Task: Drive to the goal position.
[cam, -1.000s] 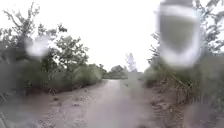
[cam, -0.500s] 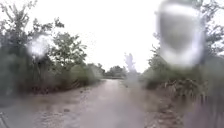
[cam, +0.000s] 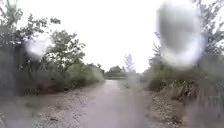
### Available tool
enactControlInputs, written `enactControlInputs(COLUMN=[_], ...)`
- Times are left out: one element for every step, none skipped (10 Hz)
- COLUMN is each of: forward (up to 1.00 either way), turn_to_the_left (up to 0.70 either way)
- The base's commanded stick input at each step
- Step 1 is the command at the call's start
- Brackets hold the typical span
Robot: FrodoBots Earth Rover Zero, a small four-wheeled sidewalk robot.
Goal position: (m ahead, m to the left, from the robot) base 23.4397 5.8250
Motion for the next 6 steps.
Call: enactControlInputs(forward=[0.70, 0.70, 0.70, 0.70, 0.70, 0.70], turn_to_the_left=[0.00, 0.00, 0.00, 0.00, 0.00, 0.00])
